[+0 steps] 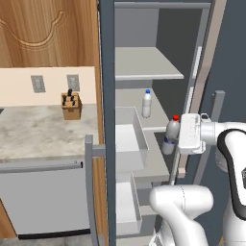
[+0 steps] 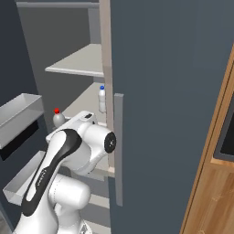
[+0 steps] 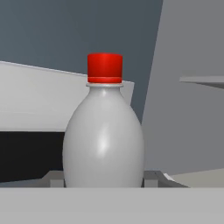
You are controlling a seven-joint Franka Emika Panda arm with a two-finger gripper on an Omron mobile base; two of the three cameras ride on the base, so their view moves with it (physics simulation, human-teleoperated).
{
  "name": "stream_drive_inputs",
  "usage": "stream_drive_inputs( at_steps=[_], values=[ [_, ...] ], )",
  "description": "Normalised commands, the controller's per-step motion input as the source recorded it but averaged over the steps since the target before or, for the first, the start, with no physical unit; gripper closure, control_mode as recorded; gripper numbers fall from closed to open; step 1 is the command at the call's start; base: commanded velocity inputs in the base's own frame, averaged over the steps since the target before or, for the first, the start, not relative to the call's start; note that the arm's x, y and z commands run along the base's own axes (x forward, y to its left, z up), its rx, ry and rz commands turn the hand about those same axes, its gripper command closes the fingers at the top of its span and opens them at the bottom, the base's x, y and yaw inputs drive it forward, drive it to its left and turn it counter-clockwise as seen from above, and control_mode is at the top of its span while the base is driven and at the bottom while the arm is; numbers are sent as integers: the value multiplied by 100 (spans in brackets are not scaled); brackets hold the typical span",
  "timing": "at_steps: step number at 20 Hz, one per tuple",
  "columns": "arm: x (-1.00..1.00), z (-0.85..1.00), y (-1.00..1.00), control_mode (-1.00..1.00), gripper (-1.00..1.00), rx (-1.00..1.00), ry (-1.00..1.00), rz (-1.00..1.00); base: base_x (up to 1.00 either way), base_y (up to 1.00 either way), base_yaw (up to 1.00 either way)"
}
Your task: Take the bottled waters from the counter and place them in the freezer to freeze. Close the freezer door after placing the bottles.
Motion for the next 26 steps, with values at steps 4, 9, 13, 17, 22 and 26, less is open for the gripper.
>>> stream_drive_inputs(
  at_steps=[4,9,13,17,22,26],
  values=[
    [0,0,0,100,100,0,0,0,12,0,0],
    [0,0,0,100,100,0,0,0,1,0,0],
    [0,0,0,100,100,0,0,0,0,0,0],
    [0,0,0,100,100,0,0,0,0,0,0],
    [0,0,0,-100,100,0,0,0,0,0,0],
    [-5,1,0,-100,100,0,0,-1,0,0,0]
  ],
)
